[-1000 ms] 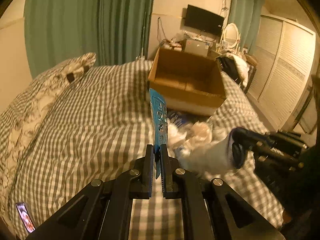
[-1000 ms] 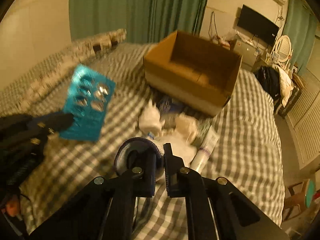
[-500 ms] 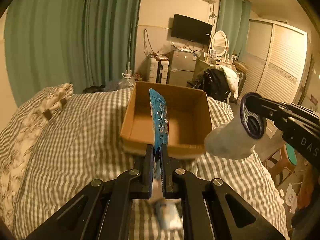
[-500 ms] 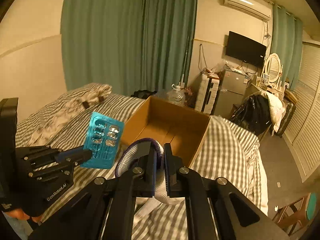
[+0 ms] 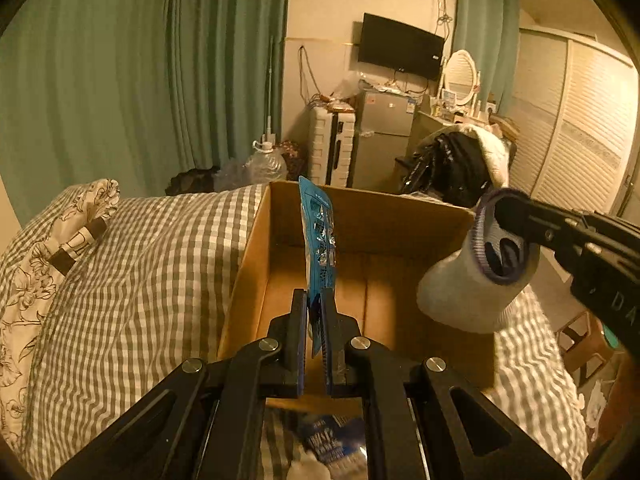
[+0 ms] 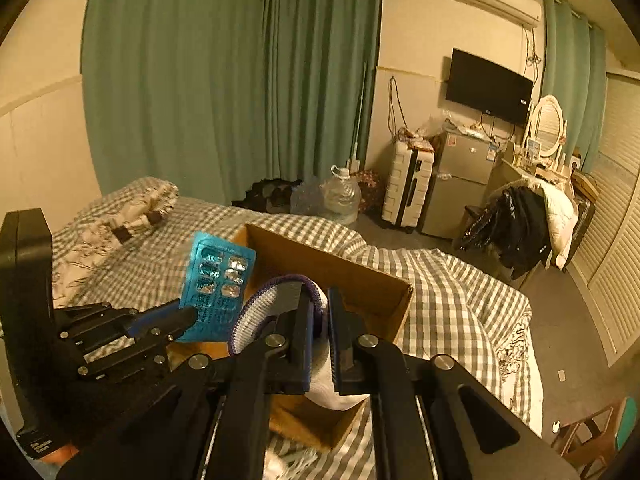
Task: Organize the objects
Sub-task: 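Carry the blister pack and sock into the cardboard box and open both grippers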
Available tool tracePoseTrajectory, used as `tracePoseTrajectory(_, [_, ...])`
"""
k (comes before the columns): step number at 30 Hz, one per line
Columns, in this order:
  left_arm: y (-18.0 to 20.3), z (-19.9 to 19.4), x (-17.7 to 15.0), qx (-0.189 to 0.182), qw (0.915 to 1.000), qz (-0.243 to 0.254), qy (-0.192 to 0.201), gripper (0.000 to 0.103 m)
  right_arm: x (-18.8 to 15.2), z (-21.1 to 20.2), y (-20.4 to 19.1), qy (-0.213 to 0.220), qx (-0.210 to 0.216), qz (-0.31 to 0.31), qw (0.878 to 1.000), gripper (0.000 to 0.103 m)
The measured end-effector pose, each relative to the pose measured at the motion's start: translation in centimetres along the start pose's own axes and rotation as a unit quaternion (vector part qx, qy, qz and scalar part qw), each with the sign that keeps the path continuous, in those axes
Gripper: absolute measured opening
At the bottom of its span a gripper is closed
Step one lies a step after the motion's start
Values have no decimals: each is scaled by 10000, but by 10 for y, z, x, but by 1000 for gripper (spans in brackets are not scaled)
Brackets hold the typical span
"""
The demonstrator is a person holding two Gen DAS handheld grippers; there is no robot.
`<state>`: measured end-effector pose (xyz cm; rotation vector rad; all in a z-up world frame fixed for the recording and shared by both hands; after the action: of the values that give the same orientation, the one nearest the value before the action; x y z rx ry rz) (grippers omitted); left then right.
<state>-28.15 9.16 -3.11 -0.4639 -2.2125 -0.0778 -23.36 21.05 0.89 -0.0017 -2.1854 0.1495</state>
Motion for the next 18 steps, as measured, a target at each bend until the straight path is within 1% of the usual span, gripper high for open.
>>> tracePoseTrajectory(5, [-1, 25, -6, -3, 9999, -24, -128, 7, -8, 38, 5, -170, 44, 59, 9998, 6])
tracePoseTrajectory(9, [2, 28, -11, -68, 9998, -31, -180, 10, -10, 48, 2, -194, 138, 153, 9996, 6])
tracePoseTrajectory(10, [2, 26, -12, -80, 9998, -6, -192, 16, -11, 48, 3, -194, 143, 165, 9996, 7])
tracePoseTrajectory(11, [4, 25, -13, -72, 9998, 19, -206, 29, -11, 47, 2, -203, 139, 167, 9996, 8])
tracePoseTrajectory(12, [4, 21, -15, -22, 9998, 42, -215, 38, -11, 46, 1, -205, 132, 164, 9996, 12])
tracePoseTrajectory(13, [4, 17, -16, 22, 9998, 42, -212, 58, -11, 46, -2, -205, 116, 161, 9996, 21])
tracePoseTrajectory(14, [3, 13, -17, 64, 9998, 32, -196, 66, -11, 42, -2, -192, 92, 163, 9996, 27])
tracePoseTrajectory(15, [1, 7, -18, 88, 9998, 17, -169, 66, -10, 38, -1, -164, 61, 189, 9997, 38])
tracePoseTrajectory(16, [-1, -1, -19, 78, 9998, 7, -178, 66, -9, 32, 0, -133, 46, 235, 9996, 46])
tracePoseTrajectory(18, [-6, -15, -21, 115, 9998, -37, -178, 66, -6, 16, 4, -64, 27, 384, 9992, 54])
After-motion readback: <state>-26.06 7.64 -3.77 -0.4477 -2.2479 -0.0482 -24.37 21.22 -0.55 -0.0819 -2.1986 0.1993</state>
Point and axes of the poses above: each gripper's, at about its wrist camera, not at the fingertips, and z roughly the way its jaws point, y to its right, x to its top, the point moved 7 cm from there along z, roughly the way its jaws point, and after that the axes turned 12 degrees about z, right-handed, at the moved point
